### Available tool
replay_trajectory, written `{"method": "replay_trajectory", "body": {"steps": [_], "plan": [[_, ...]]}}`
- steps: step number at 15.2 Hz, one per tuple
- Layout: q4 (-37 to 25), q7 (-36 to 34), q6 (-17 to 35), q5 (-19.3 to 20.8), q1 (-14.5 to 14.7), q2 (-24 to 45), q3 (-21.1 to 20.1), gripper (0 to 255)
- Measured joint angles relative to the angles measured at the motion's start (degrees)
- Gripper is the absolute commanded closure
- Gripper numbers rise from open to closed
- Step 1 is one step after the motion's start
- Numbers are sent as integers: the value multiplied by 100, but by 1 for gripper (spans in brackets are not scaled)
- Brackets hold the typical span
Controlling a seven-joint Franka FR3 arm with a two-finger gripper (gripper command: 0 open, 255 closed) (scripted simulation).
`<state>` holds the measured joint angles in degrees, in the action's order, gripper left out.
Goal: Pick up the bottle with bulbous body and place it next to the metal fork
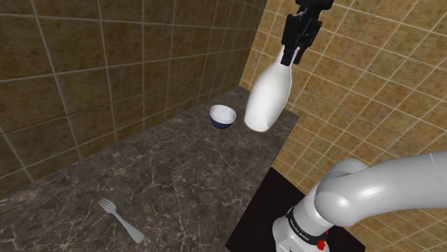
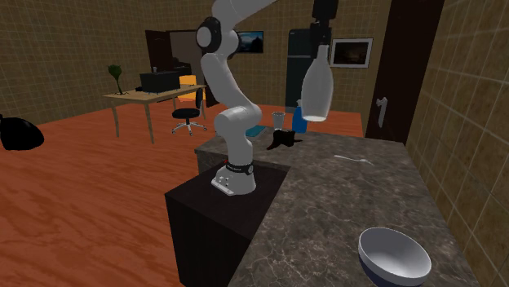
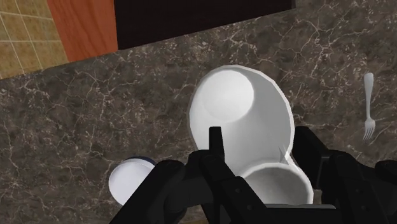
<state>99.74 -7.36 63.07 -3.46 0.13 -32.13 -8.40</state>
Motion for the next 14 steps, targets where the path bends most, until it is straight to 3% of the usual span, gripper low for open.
{"method": "replay_trajectory", "body": {"steps": [7, 14], "plan": [[-444, -1166, 13, -524, 120, 368, -923, 255], [-1126, -2368, 133, -795, 217, 1044, -1908, 255]]}}
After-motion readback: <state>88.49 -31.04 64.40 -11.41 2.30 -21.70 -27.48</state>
